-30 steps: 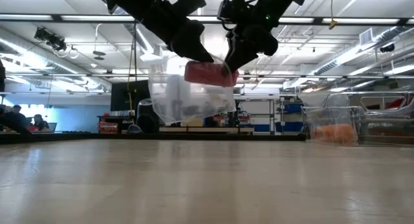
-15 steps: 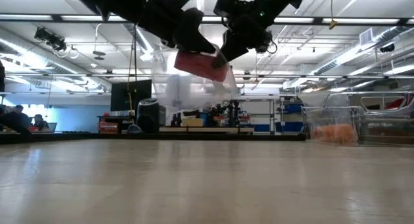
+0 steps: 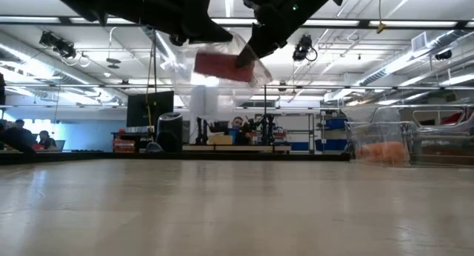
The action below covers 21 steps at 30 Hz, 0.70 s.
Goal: Roll bandage
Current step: Put the pink bandage into the transparent zip bag, then close the transparent zip bag
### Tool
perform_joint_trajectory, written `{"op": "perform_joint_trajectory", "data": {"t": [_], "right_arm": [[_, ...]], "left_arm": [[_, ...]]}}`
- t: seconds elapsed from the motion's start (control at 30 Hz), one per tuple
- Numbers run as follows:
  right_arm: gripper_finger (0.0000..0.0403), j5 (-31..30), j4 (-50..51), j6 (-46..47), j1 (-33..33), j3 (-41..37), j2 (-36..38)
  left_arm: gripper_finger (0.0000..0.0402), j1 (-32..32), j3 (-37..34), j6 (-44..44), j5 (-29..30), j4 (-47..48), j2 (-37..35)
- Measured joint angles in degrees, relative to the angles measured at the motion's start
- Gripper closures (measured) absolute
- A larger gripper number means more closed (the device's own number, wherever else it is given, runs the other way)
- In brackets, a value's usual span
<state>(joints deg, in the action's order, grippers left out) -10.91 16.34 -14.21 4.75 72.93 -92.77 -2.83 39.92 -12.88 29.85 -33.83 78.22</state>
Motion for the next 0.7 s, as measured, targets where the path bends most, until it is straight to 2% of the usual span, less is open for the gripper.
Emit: {"op": "perform_joint_trajectory", "data": {"t": [0.17, 0.3, 0.53, 0.7], "right_arm": [[0.0166, -3.4, 1.2, 0.6, -1.3, 0.1, 3.0], [0.0129, -5.0, 1.9, 0.5, -2.6, 0.1, 6.9], [0.0123, -8.8, 7.8, 1.6, -3.1, -0.1, 15.4], [0.0126, -7.5, 8.2, 4.8, -3.1, -4.5, 22.0]], "left_arm": [[0.04, 0.5, -4.2, 0.4, -2.7, -9.0, 0.0], [0.04, 1.1, -7.8, 1.5, -6.8, -17.5, 0.0], [0.04, 1.3, -13.1, 2.4, -7.5, -27.4, -0.9], [0.04, 1.3, -18.5, 3.1, -7.8, -35.2, -2.6]]}}
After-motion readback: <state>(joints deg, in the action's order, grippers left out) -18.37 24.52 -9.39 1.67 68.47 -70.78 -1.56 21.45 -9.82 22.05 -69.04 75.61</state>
